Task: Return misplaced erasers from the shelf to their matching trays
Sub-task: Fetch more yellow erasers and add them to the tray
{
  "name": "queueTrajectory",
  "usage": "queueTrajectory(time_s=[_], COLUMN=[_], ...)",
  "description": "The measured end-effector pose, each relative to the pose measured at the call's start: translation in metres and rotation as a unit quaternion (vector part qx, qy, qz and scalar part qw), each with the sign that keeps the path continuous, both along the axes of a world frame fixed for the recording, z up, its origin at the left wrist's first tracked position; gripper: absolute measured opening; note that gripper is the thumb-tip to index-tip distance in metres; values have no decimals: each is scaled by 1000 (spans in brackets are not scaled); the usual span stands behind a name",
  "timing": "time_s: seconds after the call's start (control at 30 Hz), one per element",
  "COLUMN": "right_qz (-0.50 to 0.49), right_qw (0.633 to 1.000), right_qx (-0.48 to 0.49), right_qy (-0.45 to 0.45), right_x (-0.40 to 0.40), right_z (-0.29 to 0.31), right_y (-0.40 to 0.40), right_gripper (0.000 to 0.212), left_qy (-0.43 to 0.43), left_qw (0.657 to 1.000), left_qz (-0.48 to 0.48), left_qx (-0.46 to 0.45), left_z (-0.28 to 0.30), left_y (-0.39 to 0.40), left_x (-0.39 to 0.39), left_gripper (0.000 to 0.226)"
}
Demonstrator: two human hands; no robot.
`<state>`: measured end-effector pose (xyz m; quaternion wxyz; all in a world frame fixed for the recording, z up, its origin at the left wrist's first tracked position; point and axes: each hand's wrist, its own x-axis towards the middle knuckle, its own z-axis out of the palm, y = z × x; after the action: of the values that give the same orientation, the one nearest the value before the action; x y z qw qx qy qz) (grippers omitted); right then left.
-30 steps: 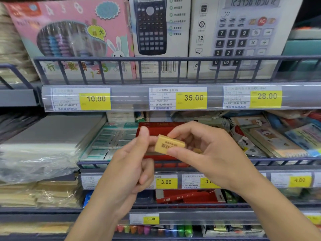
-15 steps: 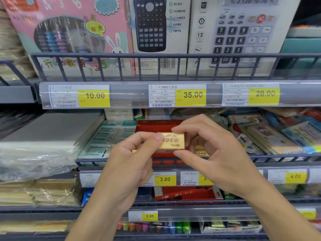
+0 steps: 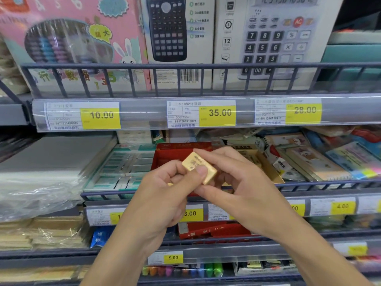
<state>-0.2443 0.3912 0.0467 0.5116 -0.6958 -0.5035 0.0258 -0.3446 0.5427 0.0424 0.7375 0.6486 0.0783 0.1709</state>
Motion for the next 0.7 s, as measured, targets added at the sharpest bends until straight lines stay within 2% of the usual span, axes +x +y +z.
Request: queueTrajectory(time_s=[0.07,0.2,0.23,0.33,0.37,0.4,0.47,0.53,0.57,0.6,0.63,0.67,0.7], right_qz=[-18,-101,-127,-174,-186,-196,-192,-190,-179,-172,-156,-141,-120], right_qw=[1000,995,992,983,979,975,968,963,960,954,951,948,945], right_qx=[1,8,2,-45,-69,-95,-155,-187,-214,-244,-266,-283,-301], right_qy=[-16,8,20,38,38,37,41,22,2,-12,-25,-32,-41], right_x=[3,24,33,57,63,69,73,75,77,73,72,71,72], right_z=[5,19,23,29,31,31,32,34,33,35,35,34,34], right_y=[-3,-22,-28,-44,-48,-51,-53,-53,-54,-51,-49,-48,-46], right_gripper=[48,27,19,15,7,14,29,12,11,23,19,5,10], left_qy=[7,16,16,11,7,3,-6,-15,-19,-24,-29,-32,-34], left_qw=[1000,999,999,998,998,997,995,993,992,990,990,989,989], left_qz=[5,33,38,47,47,46,51,50,50,50,47,46,45], left_qx=[11,1,-8,-43,-51,-64,-89,-109,-118,-126,-133,-135,-135], left_z=[2,2,2,-1,-3,-5,-5,-3,-2,-2,-1,-1,-1], left_y=[-2,5,8,19,22,24,26,25,25,24,24,23,23], left_x=[1,2,1,0,0,1,3,4,5,4,4,4,4], left_gripper=[31,54,50,9,12,13,15,24,30,34,37,39,39])
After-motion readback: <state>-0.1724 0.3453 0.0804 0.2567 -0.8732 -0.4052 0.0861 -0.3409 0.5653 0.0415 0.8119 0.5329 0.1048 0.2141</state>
